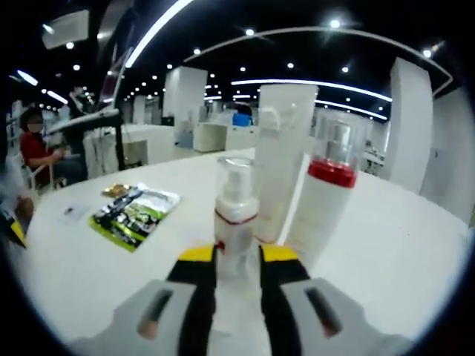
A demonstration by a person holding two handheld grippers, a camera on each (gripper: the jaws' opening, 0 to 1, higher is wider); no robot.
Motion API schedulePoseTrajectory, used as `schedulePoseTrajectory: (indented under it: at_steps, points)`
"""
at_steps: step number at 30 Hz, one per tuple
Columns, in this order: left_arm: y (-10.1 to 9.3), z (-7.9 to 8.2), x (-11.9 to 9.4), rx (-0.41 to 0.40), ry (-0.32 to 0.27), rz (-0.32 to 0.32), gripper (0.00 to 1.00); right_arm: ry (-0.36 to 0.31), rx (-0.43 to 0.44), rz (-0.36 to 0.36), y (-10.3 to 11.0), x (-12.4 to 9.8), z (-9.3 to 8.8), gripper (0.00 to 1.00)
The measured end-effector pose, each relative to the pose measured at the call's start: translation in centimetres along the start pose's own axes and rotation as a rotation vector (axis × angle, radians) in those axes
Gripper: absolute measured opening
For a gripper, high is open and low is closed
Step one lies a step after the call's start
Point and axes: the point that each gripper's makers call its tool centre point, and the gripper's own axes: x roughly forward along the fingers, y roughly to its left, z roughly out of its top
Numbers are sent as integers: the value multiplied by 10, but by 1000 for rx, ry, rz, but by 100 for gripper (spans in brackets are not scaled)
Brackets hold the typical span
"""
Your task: Arrange the skincare products in the storage area until every visible bottle or jar stands upright without overlapping.
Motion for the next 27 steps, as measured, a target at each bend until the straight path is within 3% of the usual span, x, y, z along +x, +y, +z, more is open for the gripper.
schedulePoseTrajectory:
  at_steps: [10,27]
  points:
    - [2,-3,-5,11,11,12,29,-15,21,-8,-8,0,5,16]
    - [2,-1,-7,13,16,18,29,-27,49,12,2,-1,11,18]
